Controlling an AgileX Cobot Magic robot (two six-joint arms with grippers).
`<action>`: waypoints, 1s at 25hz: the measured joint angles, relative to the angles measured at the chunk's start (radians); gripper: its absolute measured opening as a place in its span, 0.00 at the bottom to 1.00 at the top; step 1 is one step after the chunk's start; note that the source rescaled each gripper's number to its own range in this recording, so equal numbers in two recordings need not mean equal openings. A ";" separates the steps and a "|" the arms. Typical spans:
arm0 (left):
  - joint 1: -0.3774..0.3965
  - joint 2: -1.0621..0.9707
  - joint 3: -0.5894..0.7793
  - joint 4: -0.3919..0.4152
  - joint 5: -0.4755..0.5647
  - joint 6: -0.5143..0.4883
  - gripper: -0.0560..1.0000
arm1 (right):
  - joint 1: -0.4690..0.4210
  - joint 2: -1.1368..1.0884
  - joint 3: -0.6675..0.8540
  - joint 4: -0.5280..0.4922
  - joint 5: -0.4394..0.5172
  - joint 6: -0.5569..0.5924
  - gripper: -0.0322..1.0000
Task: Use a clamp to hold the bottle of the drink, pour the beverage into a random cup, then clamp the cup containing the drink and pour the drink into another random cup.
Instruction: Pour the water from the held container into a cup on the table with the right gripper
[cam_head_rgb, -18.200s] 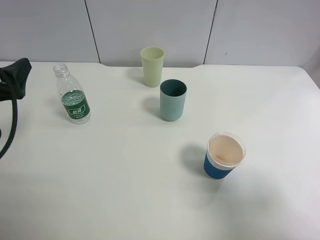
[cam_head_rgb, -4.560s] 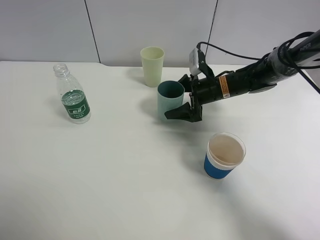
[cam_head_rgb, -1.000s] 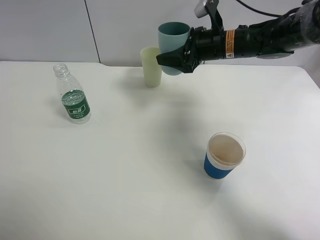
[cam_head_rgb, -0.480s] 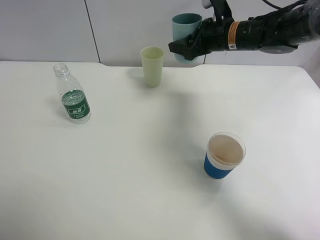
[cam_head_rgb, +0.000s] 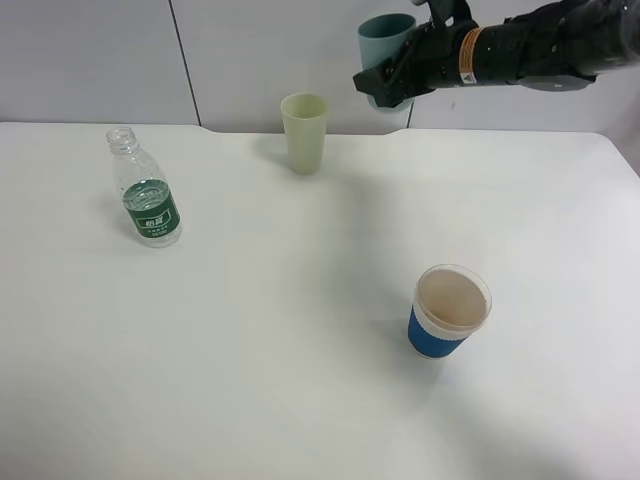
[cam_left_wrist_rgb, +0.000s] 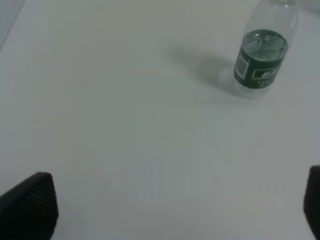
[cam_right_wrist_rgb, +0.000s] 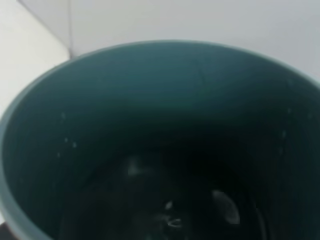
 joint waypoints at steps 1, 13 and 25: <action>0.000 0.000 0.000 0.000 0.000 0.000 1.00 | 0.001 0.002 -0.019 -0.006 0.010 0.004 0.03; 0.000 0.000 0.000 0.000 0.000 0.000 1.00 | 0.091 0.089 -0.180 -0.072 0.167 0.009 0.03; 0.000 0.000 0.000 0.000 0.000 0.000 1.00 | 0.162 0.155 -0.256 -0.109 0.315 0.007 0.03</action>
